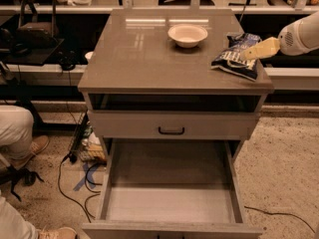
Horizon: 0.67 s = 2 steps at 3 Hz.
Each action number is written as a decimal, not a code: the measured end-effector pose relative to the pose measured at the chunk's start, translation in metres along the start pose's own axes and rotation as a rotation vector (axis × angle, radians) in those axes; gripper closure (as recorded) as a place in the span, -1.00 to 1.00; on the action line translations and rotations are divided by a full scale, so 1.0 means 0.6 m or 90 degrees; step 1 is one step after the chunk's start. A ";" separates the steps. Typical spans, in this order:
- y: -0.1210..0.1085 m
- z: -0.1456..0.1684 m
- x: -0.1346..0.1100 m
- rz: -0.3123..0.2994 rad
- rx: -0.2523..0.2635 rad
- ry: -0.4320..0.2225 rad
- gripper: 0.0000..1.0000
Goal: Place blue chip bag into middle drawer
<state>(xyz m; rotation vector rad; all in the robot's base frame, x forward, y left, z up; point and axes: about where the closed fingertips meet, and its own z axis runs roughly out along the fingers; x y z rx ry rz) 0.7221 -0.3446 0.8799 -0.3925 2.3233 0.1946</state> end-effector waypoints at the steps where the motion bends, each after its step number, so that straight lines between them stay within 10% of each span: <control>1: 0.029 0.042 -0.019 -0.012 -0.026 0.016 -1.00; 2: 0.048 0.069 -0.025 -0.015 -0.033 0.045 -0.69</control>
Offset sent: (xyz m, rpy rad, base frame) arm 0.0404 0.0538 -0.0189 -0.0254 0.1259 0.0586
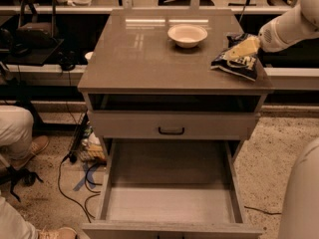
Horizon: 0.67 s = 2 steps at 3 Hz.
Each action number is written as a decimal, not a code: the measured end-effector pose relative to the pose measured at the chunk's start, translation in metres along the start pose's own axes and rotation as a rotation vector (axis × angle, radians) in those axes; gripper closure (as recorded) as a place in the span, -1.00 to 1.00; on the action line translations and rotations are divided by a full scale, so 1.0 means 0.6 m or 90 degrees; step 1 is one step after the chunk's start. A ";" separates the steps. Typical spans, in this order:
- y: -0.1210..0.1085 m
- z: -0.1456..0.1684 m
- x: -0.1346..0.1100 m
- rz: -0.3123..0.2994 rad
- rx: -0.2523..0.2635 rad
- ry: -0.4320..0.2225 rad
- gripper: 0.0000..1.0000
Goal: Place blue chip bag into middle drawer
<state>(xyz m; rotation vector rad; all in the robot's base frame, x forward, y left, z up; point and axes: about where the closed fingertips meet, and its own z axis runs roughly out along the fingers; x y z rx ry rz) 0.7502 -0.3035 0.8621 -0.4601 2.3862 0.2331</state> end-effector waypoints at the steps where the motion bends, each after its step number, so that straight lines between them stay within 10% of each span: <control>1: 0.009 0.013 0.002 0.010 -0.004 0.018 -0.21; 2: 0.020 0.009 0.007 0.017 -0.012 0.019 0.24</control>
Offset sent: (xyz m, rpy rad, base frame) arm -0.0191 0.0159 0.0013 0.0396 0.0412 -0.0080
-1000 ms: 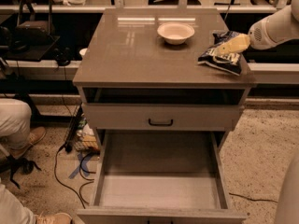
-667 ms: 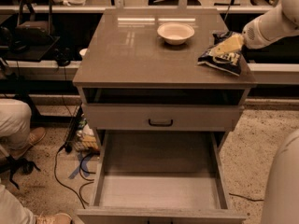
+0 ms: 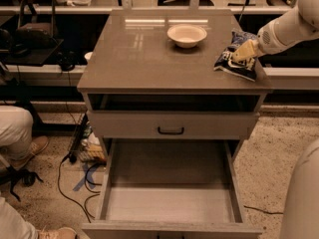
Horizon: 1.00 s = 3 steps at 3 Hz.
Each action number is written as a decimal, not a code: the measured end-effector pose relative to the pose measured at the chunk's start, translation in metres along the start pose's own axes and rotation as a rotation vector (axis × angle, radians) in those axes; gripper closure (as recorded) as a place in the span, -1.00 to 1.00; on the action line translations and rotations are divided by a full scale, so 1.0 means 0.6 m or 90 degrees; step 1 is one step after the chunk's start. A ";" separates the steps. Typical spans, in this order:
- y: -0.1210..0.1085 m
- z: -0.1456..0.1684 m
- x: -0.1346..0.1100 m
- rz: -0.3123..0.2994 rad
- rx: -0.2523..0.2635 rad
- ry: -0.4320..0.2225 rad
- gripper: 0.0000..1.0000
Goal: Place blue chip bag into middle drawer
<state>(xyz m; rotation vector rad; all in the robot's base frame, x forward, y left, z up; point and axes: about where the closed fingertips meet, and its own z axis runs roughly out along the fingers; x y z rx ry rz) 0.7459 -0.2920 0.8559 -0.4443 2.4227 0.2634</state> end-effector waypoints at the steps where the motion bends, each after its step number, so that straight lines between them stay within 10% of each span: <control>1: 0.024 -0.041 0.004 -0.010 -0.004 -0.014 0.71; 3: 0.107 -0.249 0.089 -0.089 0.056 -0.013 1.00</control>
Offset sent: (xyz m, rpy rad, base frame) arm -0.1727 -0.0111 0.0988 -0.1063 -0.1379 -0.0260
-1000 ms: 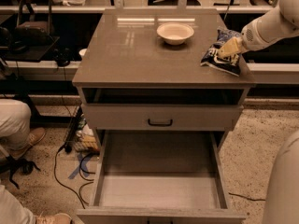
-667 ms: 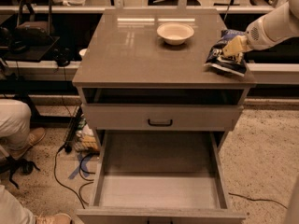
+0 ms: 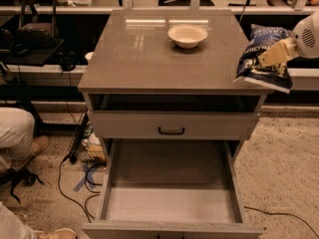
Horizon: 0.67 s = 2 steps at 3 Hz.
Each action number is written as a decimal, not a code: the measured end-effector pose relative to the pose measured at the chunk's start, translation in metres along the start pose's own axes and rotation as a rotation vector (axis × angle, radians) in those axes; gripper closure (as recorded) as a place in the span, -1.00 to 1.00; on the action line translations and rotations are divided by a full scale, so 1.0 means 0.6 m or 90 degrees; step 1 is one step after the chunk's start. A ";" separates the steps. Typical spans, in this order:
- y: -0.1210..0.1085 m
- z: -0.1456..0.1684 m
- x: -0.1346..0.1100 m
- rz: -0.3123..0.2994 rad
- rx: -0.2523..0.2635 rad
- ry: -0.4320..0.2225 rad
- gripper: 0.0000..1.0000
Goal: Place blue chip bag into middle drawer
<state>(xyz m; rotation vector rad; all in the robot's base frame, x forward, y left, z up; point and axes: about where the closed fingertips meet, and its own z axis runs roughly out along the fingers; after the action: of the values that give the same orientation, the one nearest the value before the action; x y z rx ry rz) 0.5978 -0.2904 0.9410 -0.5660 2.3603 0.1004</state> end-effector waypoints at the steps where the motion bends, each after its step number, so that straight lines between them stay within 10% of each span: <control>1: -0.001 0.006 0.006 0.003 0.000 0.006 1.00; 2: -0.006 0.044 0.072 0.026 0.001 0.065 1.00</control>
Offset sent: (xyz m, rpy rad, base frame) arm -0.0256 -0.0322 -0.1008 -0.0408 0.2169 -0.0932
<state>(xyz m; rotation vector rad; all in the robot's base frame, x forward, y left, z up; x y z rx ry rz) 0.5872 -0.3040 0.8936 -0.5329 2.4711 0.0903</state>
